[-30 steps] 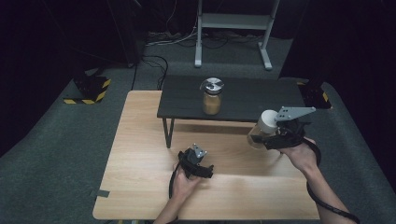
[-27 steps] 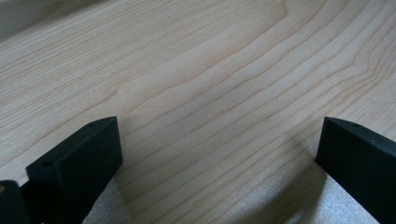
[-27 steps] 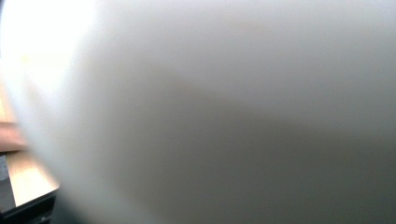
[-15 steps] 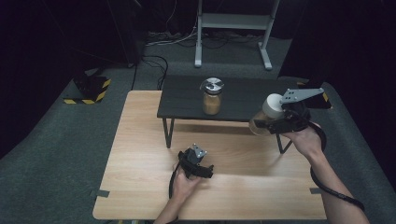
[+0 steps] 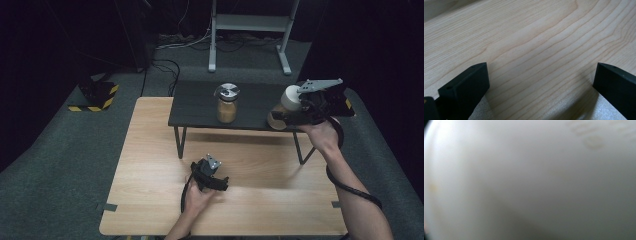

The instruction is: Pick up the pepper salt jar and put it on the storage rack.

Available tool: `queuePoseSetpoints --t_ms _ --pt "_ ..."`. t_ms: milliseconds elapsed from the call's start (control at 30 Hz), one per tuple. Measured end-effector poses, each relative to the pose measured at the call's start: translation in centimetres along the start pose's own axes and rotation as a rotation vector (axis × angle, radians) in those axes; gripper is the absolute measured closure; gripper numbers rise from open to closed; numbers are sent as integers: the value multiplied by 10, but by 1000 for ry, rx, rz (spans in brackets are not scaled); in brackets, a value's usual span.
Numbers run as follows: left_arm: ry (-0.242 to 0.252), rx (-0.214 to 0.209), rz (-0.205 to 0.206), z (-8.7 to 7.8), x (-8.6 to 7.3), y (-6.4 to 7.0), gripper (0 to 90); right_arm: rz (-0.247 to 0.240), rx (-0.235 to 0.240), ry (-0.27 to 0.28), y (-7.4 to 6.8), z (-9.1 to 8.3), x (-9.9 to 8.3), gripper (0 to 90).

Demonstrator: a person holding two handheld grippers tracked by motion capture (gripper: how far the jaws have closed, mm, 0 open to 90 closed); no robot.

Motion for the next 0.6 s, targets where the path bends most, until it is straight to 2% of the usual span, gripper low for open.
queuePoseSetpoints --t_ms 167,600 --pt "0 0 0 0 0 0 4 20 -22 9 6 6 2 299" --pt "1 0 -2 0 0 0 5 45 -22 56 15 17 -1 299"
Point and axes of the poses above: each handheld gripper's, and its own axes: z roughly forward along the jaws, x roughly out of its top, y roughly to its right, the point moved 6 cm from there along z, roughly forward along the jaws, and after that the axes turned 14 degrees about x, right-handed, at the moved point
